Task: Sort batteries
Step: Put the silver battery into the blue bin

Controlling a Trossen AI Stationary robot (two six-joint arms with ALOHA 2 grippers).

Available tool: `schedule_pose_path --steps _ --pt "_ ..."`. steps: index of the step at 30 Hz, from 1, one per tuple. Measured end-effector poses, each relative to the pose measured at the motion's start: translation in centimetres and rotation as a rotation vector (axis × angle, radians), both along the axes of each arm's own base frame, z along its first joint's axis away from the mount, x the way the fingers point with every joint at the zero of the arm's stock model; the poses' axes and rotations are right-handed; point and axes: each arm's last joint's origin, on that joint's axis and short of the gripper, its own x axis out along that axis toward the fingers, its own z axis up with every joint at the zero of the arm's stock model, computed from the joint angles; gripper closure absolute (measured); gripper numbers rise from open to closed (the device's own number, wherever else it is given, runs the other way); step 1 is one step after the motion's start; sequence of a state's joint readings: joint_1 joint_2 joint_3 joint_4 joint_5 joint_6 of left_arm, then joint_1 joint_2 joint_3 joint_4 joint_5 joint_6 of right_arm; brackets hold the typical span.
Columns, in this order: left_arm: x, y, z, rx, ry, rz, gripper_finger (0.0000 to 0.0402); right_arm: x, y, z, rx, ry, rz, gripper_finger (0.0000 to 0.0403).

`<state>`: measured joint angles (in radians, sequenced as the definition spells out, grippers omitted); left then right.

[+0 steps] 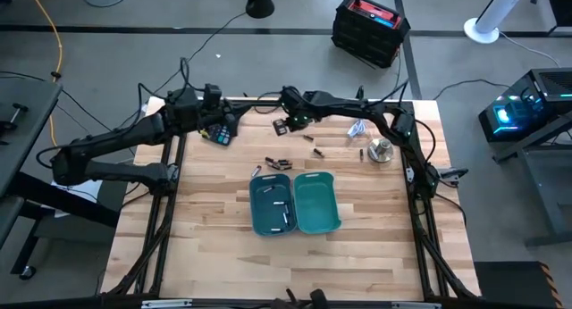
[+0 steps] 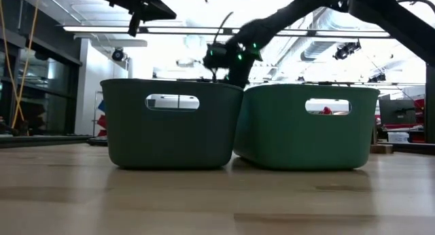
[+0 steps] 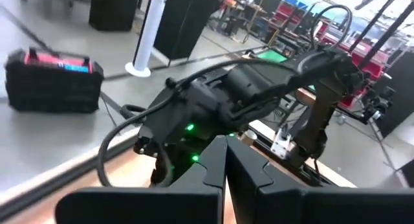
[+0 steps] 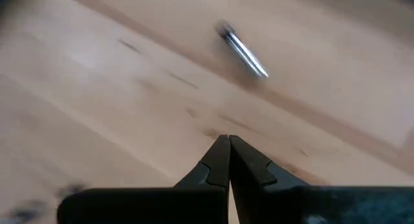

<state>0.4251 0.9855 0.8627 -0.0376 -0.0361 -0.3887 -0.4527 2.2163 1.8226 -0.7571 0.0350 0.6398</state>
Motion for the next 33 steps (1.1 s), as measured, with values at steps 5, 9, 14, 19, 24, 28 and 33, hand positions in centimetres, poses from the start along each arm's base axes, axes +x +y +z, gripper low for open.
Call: schedule_pose_path --steps 5,9,14,19,24,28,33 --pt "-1.4 0.4 1.0 0.048 -0.036 0.062 0.0401 0.6 -1.6 2.0 -0.052 -0.117 -0.052 0.0403" --pt "-2.3 0.8 1.4 0.061 -0.058 0.104 0.0401 0.6 -3.0 1.7 -0.046 -0.181 -0.140 0.0403" --pt "-2.7 1.2 1.5 0.063 -0.058 0.121 0.0401 1.4 -3.8 -0.2 0.007 -0.239 -0.177 0.0403" --pt "-2.7 1.2 1.4 0.061 -0.052 0.086 0.0401 1.7 -3.6 -1.4 0.069 -0.235 -0.128 0.0403" --pt "-2.6 1.1 1.4 0.056 -0.052 0.044 0.0401 1.4 -3.4 0.3 0.049 -0.250 -0.053 0.0403" --pt "-2.6 1.1 1.2 0.046 -0.035 0.033 0.0401 0.1 -3.2 3.5 -0.063 -0.225 0.043 0.0402" --pt "-2.6 1.0 1.0 0.033 -0.012 0.033 0.0401 -1.5 -4.8 4.8 -0.144 -0.181 0.123 0.0402"
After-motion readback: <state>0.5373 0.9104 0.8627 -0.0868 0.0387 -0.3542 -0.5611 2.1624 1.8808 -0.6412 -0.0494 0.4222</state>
